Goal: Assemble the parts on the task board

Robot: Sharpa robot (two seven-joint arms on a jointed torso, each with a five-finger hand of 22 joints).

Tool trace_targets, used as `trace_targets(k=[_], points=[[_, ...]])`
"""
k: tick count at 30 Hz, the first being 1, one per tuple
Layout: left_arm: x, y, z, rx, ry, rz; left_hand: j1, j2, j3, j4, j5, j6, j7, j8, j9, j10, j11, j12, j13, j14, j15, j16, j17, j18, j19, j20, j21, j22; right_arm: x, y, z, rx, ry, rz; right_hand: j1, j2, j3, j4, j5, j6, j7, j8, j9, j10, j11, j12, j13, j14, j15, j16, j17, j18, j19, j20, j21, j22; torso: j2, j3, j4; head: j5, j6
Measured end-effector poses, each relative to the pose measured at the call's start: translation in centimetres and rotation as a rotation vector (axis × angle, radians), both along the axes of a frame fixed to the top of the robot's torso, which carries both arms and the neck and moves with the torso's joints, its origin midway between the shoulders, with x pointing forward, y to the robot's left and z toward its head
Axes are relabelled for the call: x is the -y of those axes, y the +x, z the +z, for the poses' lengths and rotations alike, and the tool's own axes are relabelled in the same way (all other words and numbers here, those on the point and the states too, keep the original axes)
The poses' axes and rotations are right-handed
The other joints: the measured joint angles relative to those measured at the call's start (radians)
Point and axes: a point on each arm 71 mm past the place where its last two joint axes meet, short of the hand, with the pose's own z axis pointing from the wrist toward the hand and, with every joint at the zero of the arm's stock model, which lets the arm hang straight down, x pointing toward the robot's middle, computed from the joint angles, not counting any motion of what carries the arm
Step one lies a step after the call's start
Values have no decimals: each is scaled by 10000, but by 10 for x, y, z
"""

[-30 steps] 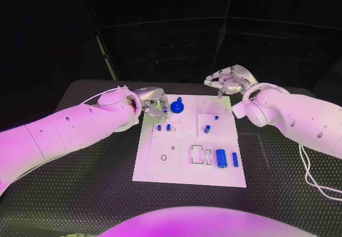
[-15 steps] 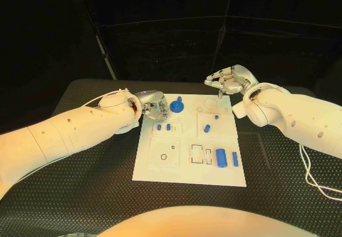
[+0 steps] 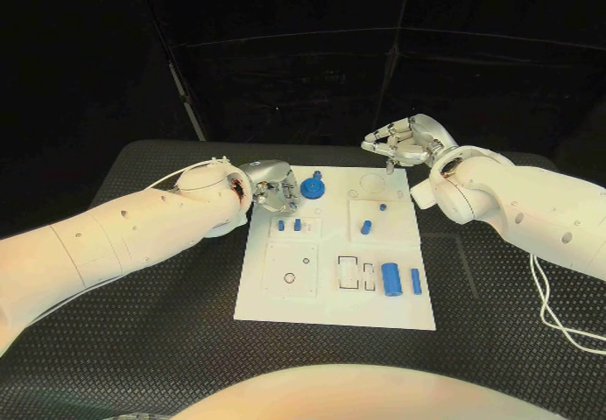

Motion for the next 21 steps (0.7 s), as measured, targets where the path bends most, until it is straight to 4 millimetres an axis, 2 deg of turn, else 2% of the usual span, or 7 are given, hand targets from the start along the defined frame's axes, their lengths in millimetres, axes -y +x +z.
trace_targets(k=[14,19,21], points=[[3,1,-1,-22,-3,-25,0,0,26,-27,-2,0,0,0,-1,38,-36,-49,-1,0,0,0,0,1,0,0,0,0,0,0,0,-3,2,7,0,0,0,0,0,0,0,0,0,0,0,51,11,0,0,0,26,-1,36,36,0,14,-1,0,0,-12,-12],[3,2,-2,-116,77,12,-209,-85,56,1,-1,0,0,-121,-47,39,-37,-194,-32,0,0,0,-61,1,0,0,0,0,0,0,0,-4,2,11,0,0,0,0,0,0,0,0,0,0,0,50,11,0,0,0,25,0,35,35,0,14,-1,1,-1,-23,-13],[3,2,-2,-181,124,32,-276,-151,58,1,-1,-1,0,-173,-77,-41,40,-283,-51,0,0,0,-95,1,0,0,0,0,0,0,0,-4,2,12,0,0,0,0,0,0,0,0,0,0,0,50,11,0,0,0,25,0,35,35,0,14,-1,3,-1,-33,-25]])
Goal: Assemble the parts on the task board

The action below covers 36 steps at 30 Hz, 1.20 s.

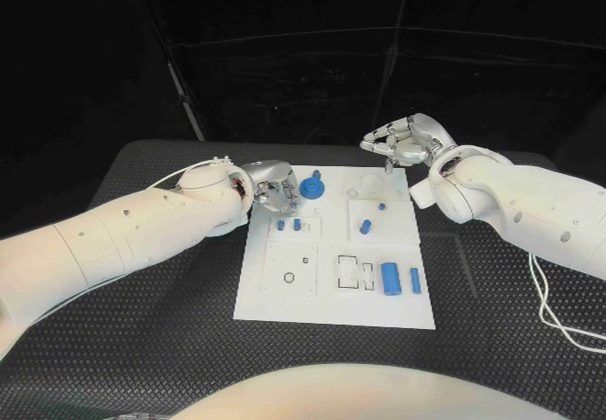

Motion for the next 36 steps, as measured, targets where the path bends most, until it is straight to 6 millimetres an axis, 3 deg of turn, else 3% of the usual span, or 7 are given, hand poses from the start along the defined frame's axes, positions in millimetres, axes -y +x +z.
trace_targets(k=[10,15,23,27,30,32,36], points=[[-1,0,-5,-406,300,42,-341,-254,-155,153,0,-562,16,-420,-190,-468,175,-320,-92,30,105,-38,-148,0,-31,104,-132,0,0,0,0,-5,-1,2,0,0,0,0,0,0,0,0,0,0,0,0,-1,0,0,0,-1,0,0,0,0,-1,1,1,0,-29,-24],[-2,1,-4,-473,367,79,-411,-323,-182,180,0,-731,28,-483,-270,-725,238,-464,-106,18,164,-79,-230,1,-72,145,-230,-1,0,0,0,-6,-2,2,0,0,0,0,0,0,0,0,0,0,0,0,-1,0,0,0,-1,0,0,0,0,-1,0,-2,0,-30,-24],[-2,1,-3,-486,331,105,-501,-413,-556,207,0,-1777,13,-484,-623,-1399,425,-764,-290,1,324,-148,-430,0,-227,299,-672,-105,1,0,0,-8,-10,-16,0,0,0,0,0,0,0,0,0,0,0,0,-10,0,0,0,-18,0,0,0,0,-9,-3,-7,8,-33,-17],[-3,1,-3,-492,308,141,-501,-413,-628,205,0,-1863,0,-483,-684,-1468,460,-774,-329,1,324,-148,-444,0,-228,300,-735,-141,1,0,0,-15,-14,-23,0,0,0,0,0,0,0,0,0,0,0,0,-59,0,0,0,-54,-1,0,0,-9,-51,-3,-8,11,-25,-12],[-6,1,-3,-476,304,209,-501,-413,-628,205,0,-1863,0,-483,-695,-1536,493,-815,-351,1,324,-148,-444,0,-228,300,-735,-151,2,0,-1,-53,-47,-28,209,205,76,-76,0,-34,-34,0,0,-638,-37,-652,-815,0,0,-75,-128,0,0,-1,-150,-187,-3,-10,11,-22,3],[-9,2,-3,-450,302,277,-485,-397,-644,190,0,-1863,0,-483,-699,-1538,493,-842,-340,1,324,-148,-444,1,-228,300,-777,-155,4,0,-1,-82,-172,-17,737,300,382,-278,-266,-35,-35,78,0,-1646,-46,-1958,-2134,0,0,-82,-101,0,0,-1,-153,-218,-3,-12,11,-21,11],[-19,3,-3,-368,303,475,-394,-306,-656,177,0,-1834,28,-481,-710,-1533,487,-762,-314,1,324,-148,-444,1,-256,328,-788,-173,8,-1,-2,-29,-822,133,1459,312,1115,-608,-960,282,-54,175,4,-1968,-72,-4004,-3848,145,-102,144,269,0,341,-141,104,229,-4,-17,11,-67,67]])
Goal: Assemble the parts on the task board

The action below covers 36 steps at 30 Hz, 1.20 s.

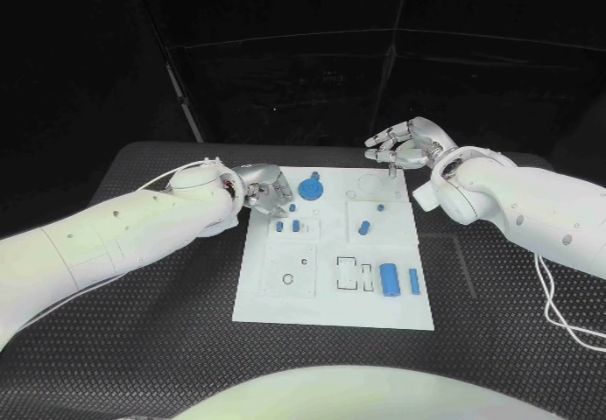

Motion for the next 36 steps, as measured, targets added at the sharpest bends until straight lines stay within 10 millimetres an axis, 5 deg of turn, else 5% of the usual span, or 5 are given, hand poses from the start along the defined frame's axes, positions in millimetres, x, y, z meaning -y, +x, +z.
trace_targets(k=[6,12,17,21,36], points=[[-31,2,3,107,-383,662,55,55,-28,-28,0,378,228,211,0,249,-97,161,12,0,0,-125,-240,-1,-33,33,-360,-185,6,-6,1,410,-1939,617,314,-412,1214,-298,-629,634,-33,5,-19,882,23,-2986,-2439,21,-22,224,455,-163,1057,-38,1266,1831,-12,-8,0,-210,137],[-58,-2,13,-31,-2438,1381,160,159,0,-55,0,684,351,366,-55,670,-117,454,53,-607,26,-1252,-1944,230,-732,44,-2050,-1076,1,-22,-5,1054,-4448,1406,112,-772,1667,-350,-753,741,-103,-235,-22,1115,0,-4034,-3304,20,-23,224,491,-162,1107,14,1458,2134,-19,-13,-1,-485,278],[-65,-9,20,-395,-4892,1804,211,210,162,-96,0,890,419,430,-138,738,-118,590,59,-1792,72,-2969,-4247,707,-1938,71,-4725,-2532,-7,-31,-10,1608,-6065,1737,-47,-1007,1781,-350,-791,741,-103,-406,-22,1079,37,-4412,-3629,39,-4,224,491,-161,1270,68,1641,2446,-22,-10,-1,-599,383],[-66,-14,24,-836,-6884,2118,211,210,213,-124,0,907,436,468,-189,697,-78,680,39,-2468,106,-4012,-5528,707,-2298,116,-5433,-2957,-11,-37,-15,1923,-6985,1846,-98,-1164,1825,-325,-791,741,-103,-508,-21,984,130,-4615,-3831,51,15,224,483,-197,1341,68,1719,2560,-22,-12,0,-635,428],[-71,-18,27,-1538,-10505,3123,251,250,212,-123,0,981,439,507,-211,698,-78,734,39,-2578,101,-4266,-5856,702,-2363,116,-5619,-3111,-16,-44,-24,2062,-8343,2025,-381,-1446,1871,-332,-842,610,91,-758,-21,790,324,-4914,-4251,45,165,267,538,-315,1435,162,1854,2735,-1,2,11,-593,433]])
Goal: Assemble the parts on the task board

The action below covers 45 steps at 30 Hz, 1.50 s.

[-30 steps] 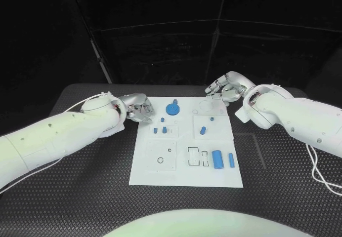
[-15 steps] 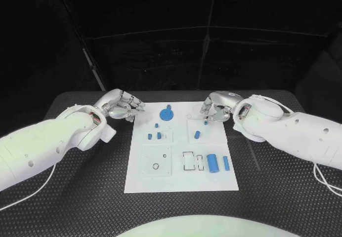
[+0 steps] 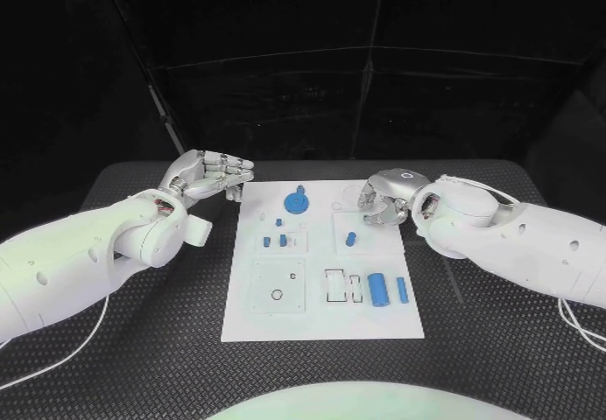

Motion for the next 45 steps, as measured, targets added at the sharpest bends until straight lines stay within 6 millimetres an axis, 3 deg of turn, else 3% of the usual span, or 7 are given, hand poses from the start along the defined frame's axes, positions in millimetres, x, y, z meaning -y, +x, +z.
trace_targets(k=[10,17,19,21,27,29,45], points=[[-4,1,-1,-47,-357,275,0,0,27,27,0,-1,0,0,1,0,0,0,1,-15,-15,-41,-10,-1,-2,-1,0,-13,-2,-5,-5,-347,-222,102,4,3,185,46,0,172,12,0,14,182,-39,0,-189,-29,28,43,46,2,108,25,277,396,5,3,-11,13,-32],[-5,2,-1,-72,-427,351,0,0,55,-1,0,-1,-1,0,1,0,0,41,1,-50,21,-40,-23,-4,-2,-1,0,-28,-3,-4,-7,-454,-263,109,422,459,1152,-94,-652,672,-126,0,33,706,-197,-43,-475,26,-27,102,2,-1,284,-82,601,854,4,3,-11,-9,-54],[-6,2,-1,-83,-439,363,0,0,56,-1,0,34,34,39,2,0,0,41,1,-50,22,-40,-32,-5,-2,-1,-49,-39,-3,-4,-7,-479,-270,112,484,606,1502,-176,-774,829,-174,19,46,863,-222,-46,-540,-11,-65,102,2,-160,315,-113,679,973,3,3,-11,-10,-59],[-6,2,-2,-89,-446,372,8,40,55,-1,0,34,34,40,2,0,0,41,1,-50,21,-71,-33,-5,-2,-1,-70,-40,-4,-4,-7,-484,-268,113,506,664,1815,-286,-876,922,-208,52,43,994,-269,-87,-601,9,-86,102,2,-158,352,-149,727,1068,3,2,-10,-10,-68],[-6,2,-2,-106,-464,388,5,84,55,-1,0,34,34,40,-10,0,0,40,1,-50,22,-88,-52,-7,-2,-2,-70,-62,-6,-2,-8,-508,-307,134,540,700,2622,-688,-939,1168,-235,77,63,1291,-287,-185,-709,-11,-137,223,117,-166,602,-183,1183,1784,2,1,-5,-26,-95],[-6,2,-2,-110,-467,390,5,84,55,-1,0,34,34,40,-10,0,-1,40,0,-50,22,-88,-52,-6,-2,-1,-70,-63,-8,-2,-8,-496,-346,143,512,727,2792,-780,-985,1218,-219,79,71,1328,-252,-223,-742,-11,-138,225,146,-314,639,-220,1284,1949,1,-1,-5,-35,-105],[-7,1,-3,-169,-473,394,52,131,110,-56,0,34,34,40,-18,-58,58,40,-24,-50,22,-157,-111,-9,-2,-1,-116,-126,-9,-15,0,113,-269,272,245,564,3155,-1089,-995,1281,-222,12,44,1434,-289,-358,-850,-11,-137,263,137,-311,796,-205,1577,2435,-35,-10,-12,-64,-88]])
